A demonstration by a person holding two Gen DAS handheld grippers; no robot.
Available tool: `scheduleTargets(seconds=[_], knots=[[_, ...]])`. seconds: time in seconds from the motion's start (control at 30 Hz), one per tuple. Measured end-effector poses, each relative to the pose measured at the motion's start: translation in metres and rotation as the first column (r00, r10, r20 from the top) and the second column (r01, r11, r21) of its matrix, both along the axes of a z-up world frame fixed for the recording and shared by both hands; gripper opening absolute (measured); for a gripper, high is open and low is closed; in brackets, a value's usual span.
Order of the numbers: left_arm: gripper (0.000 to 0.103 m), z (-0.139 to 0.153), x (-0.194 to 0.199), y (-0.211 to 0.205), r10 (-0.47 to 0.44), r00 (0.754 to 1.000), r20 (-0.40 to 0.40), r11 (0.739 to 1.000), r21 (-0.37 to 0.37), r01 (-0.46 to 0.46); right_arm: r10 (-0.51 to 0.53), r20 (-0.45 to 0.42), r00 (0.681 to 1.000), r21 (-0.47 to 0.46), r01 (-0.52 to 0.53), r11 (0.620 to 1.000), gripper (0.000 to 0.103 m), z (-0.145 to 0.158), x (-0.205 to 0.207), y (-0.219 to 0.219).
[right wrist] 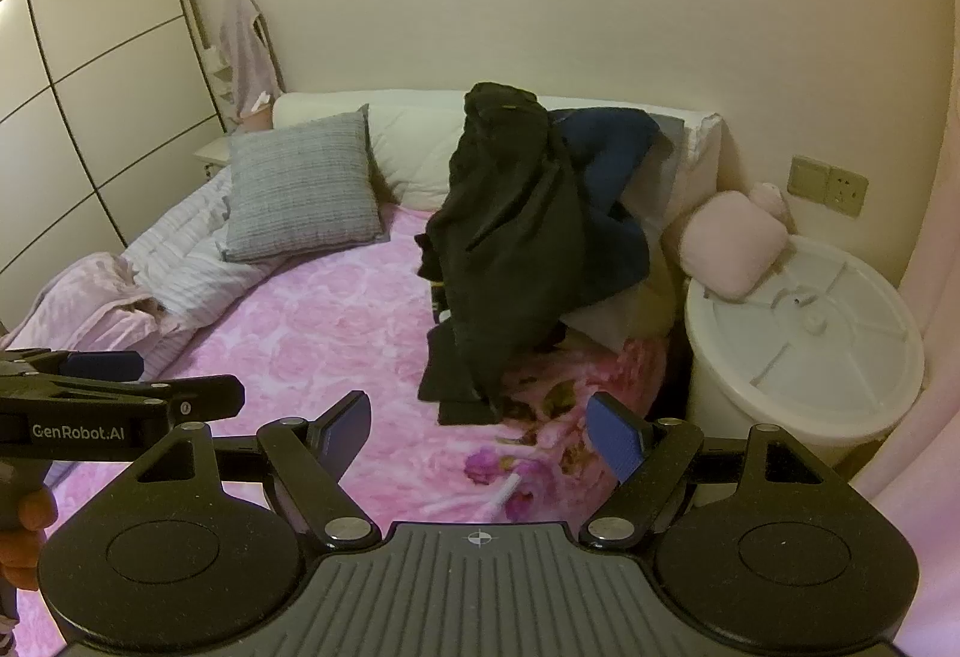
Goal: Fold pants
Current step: 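Move both grippers toward the black trousers on the clothes heap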
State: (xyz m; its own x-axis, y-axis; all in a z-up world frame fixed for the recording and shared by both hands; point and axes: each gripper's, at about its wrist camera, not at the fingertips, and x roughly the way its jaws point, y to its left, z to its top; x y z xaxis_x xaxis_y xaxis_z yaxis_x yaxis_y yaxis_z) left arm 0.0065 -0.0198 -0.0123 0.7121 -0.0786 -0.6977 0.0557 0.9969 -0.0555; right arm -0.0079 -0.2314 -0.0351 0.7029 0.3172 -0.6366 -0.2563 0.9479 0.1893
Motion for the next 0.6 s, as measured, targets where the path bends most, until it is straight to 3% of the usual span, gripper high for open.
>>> scheduleTargets(seconds=[0.6], knots=[[0.101,-0.006,0.019,-0.015,-0.027,0.999,-0.019,1.000,-0.010,0.027,-0.022,-0.021,1.000,0.002,0.022,1.000,0.076,-0.002,0.010,-0.016]])
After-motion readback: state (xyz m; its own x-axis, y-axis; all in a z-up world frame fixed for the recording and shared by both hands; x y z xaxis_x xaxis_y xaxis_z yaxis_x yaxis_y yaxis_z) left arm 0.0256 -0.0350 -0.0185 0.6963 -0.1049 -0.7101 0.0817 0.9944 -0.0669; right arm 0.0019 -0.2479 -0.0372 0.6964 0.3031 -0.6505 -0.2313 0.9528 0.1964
